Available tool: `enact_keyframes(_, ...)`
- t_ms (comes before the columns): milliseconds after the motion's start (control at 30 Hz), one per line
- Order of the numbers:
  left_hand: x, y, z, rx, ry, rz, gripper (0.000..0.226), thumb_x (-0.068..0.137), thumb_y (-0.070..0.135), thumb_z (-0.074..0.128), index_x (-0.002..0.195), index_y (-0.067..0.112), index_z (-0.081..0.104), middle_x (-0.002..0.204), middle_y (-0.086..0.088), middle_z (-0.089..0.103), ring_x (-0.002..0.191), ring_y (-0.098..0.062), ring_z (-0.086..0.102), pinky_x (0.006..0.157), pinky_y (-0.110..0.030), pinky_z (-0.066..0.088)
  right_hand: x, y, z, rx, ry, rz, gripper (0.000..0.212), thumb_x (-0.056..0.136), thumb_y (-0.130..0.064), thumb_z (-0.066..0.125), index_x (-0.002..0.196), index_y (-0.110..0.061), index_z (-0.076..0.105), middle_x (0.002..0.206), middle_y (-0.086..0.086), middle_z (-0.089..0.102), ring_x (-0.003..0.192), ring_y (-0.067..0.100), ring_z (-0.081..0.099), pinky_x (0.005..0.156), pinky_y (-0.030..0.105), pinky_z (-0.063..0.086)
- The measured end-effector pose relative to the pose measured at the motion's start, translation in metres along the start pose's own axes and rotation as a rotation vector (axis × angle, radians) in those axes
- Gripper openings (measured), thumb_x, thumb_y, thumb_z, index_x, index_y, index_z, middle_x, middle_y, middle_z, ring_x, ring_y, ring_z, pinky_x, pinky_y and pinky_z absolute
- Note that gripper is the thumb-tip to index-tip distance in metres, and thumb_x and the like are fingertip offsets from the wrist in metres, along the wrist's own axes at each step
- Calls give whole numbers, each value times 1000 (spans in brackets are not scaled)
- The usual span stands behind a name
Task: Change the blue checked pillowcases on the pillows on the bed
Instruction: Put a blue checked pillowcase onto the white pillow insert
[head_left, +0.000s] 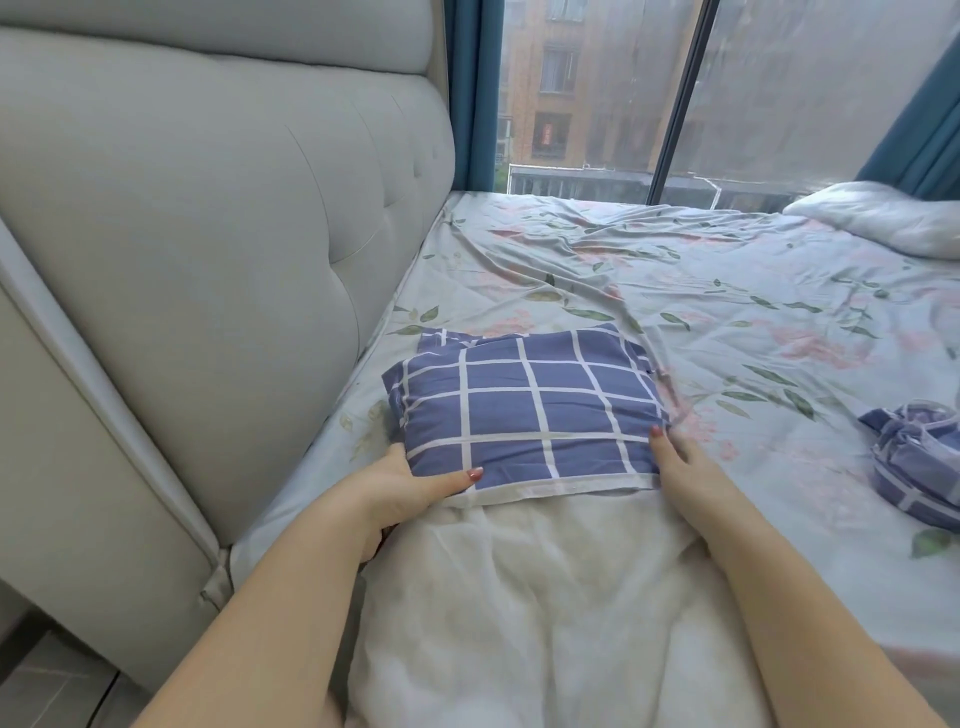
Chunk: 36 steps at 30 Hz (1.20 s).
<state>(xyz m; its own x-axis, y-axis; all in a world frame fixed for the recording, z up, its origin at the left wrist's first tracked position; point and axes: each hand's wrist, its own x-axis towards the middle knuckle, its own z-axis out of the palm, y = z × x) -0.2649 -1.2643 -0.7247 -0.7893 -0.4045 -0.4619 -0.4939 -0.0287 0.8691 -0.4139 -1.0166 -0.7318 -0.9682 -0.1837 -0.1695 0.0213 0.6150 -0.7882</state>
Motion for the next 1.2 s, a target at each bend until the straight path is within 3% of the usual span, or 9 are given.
enact_keyframes(267,4,19,12,-305,311,511,32,75,21,85,102,26,69,96,11,76,88,-5,72,78,-24,58,-4,-20,-14,988,-176,-113,52,99,-55,32,132,-24,58,124,2,68,115,21,63,96,38,47)
enact_keyframes(400,24,10,0,200,474,345,85,52,80,73,123,35,59,123,1,65,118,-24,58,101,-48,47,7,-11,-3,647,-93,19,41,104,-49,24,103,-36,63,131,2,59,112,17,56,91,27,43)
enact_keyframes(467,22,10,10,562,612,188,78,71,71,66,138,37,46,148,-7,39,135,-35,33,111,-55,29,12,-1,3,452,-109,59,46,105,-48,22,89,-33,62,121,7,65,92,14,59,75,17,46)
enact_keyframes(533,11,16,23,590,688,476,59,88,42,68,142,30,47,153,-4,34,138,-32,27,114,-43,24,7,-6,1,400,-71,89,49,104,-49,24,89,-27,66,97,2,68,82,14,60,69,21,49)
enact_keyframes(633,-6,21,38,507,438,874,43,87,47,60,124,25,64,131,5,58,124,-19,47,106,-26,30,7,-4,-12,506,-25,105,58,104,-50,25,90,-15,69,92,0,67,80,20,60,67,29,45)
enact_keyframes(733,-6,14,53,745,251,795,64,81,70,33,130,35,57,134,16,54,127,-11,43,113,-43,28,10,-3,-14,567,32,202,58,103,-52,26,95,-10,64,106,10,65,84,26,58,63,30,44)
enact_keyframes(800,-4,14,60,861,247,734,51,89,68,34,123,39,59,134,22,50,129,-8,38,112,-45,25,10,-4,-12,550,5,262,57,102,-55,25,97,-11,61,111,17,62,92,29,60,71,33,48)
enact_keyframes(967,3,25,63,751,150,761,39,95,60,43,92,29,66,100,17,57,100,-13,47,96,-38,41,-4,-17,-15,745,-73,192,61,101,-55,30,88,-7,66,78,12,69,71,25,64,64,30,47)
enact_keyframes(1200,0,72,69,447,34,786,63,86,66,28,110,28,73,117,21,57,124,-8,43,106,-28,29,-29,-28,-3,1019,-505,20,87,92,-69,17,131,-3,59,128,20,63,122,34,58,109,46,37)
